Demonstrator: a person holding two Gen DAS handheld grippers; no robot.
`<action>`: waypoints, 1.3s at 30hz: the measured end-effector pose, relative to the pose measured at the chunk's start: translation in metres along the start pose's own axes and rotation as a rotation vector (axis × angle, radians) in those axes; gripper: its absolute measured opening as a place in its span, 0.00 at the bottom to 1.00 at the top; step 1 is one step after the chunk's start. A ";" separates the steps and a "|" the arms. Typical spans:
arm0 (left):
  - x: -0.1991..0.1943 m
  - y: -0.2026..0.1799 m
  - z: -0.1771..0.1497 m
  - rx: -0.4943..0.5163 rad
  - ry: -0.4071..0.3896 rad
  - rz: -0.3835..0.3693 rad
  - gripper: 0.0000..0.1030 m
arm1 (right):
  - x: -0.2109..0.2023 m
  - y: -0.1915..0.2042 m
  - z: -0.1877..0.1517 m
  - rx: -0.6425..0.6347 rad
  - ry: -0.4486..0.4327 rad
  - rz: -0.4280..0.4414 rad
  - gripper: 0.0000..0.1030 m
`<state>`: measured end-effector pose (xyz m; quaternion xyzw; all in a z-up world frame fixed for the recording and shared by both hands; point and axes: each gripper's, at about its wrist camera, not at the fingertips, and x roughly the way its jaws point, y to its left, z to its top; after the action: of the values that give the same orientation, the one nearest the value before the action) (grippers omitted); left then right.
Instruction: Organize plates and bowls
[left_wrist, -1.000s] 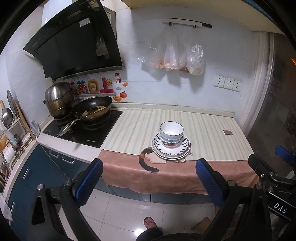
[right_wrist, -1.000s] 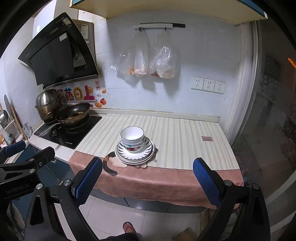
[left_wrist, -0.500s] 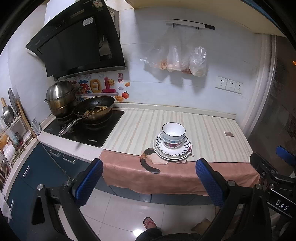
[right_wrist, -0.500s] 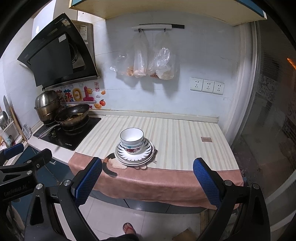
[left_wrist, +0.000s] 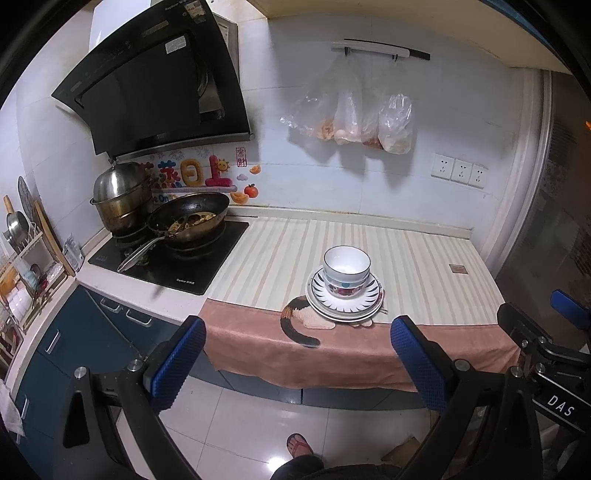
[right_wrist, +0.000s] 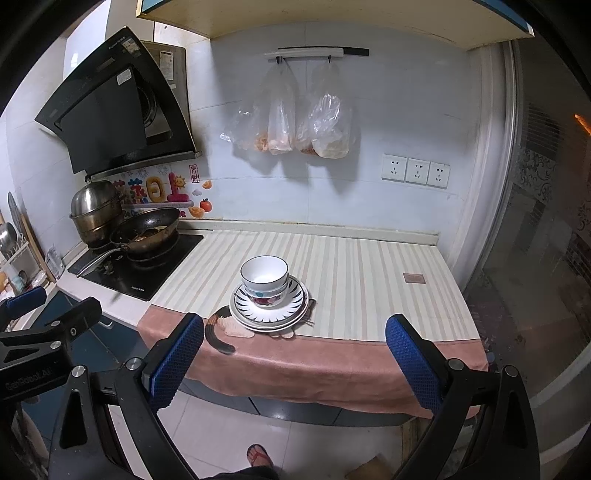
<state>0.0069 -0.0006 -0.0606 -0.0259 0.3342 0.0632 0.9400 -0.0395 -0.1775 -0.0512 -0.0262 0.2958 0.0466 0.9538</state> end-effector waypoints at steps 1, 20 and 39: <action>0.000 0.000 0.000 0.001 -0.001 0.000 1.00 | 0.000 0.001 0.000 0.000 -0.002 -0.001 0.98; 0.003 0.000 0.002 0.002 0.008 -0.008 1.00 | 0.000 0.001 0.001 0.003 0.000 -0.010 0.98; 0.003 0.003 0.002 -0.001 0.006 0.003 1.00 | 0.005 -0.003 0.003 -0.001 0.000 -0.007 0.98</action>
<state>0.0099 0.0026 -0.0613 -0.0259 0.3369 0.0645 0.9390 -0.0330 -0.1803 -0.0515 -0.0278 0.2954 0.0432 0.9540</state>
